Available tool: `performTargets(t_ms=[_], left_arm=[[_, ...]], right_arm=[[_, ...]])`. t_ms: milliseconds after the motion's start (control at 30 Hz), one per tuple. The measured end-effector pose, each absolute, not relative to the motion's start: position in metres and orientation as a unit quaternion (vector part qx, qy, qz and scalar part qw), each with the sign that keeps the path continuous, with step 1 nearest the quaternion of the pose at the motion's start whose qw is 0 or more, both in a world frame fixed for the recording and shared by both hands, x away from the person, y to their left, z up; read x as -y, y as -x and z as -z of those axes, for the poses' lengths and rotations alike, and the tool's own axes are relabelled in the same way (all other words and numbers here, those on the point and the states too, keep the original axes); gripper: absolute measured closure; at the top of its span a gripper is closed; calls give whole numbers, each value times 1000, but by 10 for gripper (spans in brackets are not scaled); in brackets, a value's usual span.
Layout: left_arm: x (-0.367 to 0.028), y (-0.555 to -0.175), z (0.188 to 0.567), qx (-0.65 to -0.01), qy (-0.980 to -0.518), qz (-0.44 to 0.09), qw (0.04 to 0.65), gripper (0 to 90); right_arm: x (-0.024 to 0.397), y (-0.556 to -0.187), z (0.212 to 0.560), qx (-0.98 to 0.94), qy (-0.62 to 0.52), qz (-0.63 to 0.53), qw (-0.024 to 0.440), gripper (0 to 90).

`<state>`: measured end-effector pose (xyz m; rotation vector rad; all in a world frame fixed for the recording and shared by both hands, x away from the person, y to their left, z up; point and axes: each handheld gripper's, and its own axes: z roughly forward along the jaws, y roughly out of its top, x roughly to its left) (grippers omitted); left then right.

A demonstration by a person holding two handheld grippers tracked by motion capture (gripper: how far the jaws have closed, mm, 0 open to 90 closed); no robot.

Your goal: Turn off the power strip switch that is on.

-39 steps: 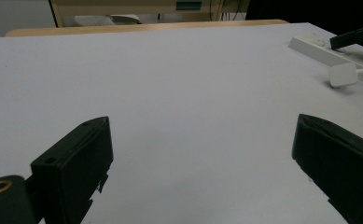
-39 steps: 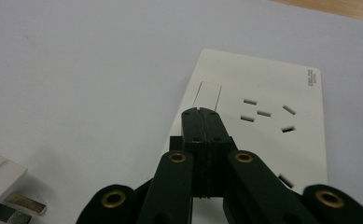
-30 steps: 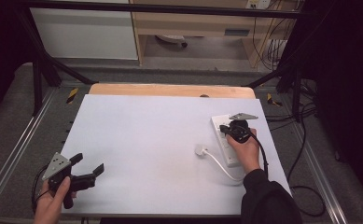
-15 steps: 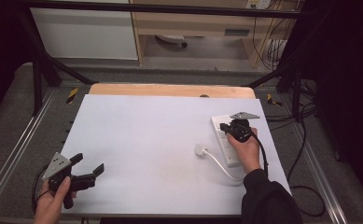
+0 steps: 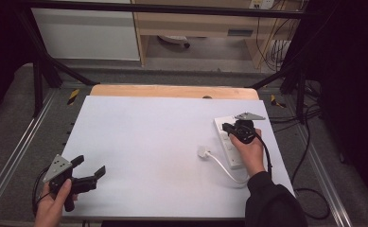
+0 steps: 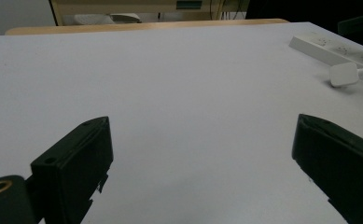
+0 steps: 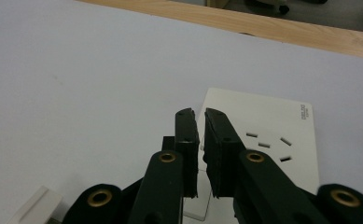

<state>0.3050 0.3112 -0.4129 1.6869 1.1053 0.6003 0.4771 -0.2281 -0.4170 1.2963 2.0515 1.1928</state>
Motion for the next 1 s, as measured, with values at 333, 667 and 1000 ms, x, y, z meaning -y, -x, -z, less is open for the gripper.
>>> performTargets(t_ms=[333,667,1000], left_arm=[[-311,-305,413,-456,-696,-248,496,50],[-311,-305,413,-456,-696,-248,496,50],[-311,-305,413,-456,-697,-248,496,50]], right_arm=[[227,-475,411,-736,-467,-439,220,755],[225,-472,403,-732,-464,-448,220,576],[225,-469,393,-721,-470,-458,222,345]])
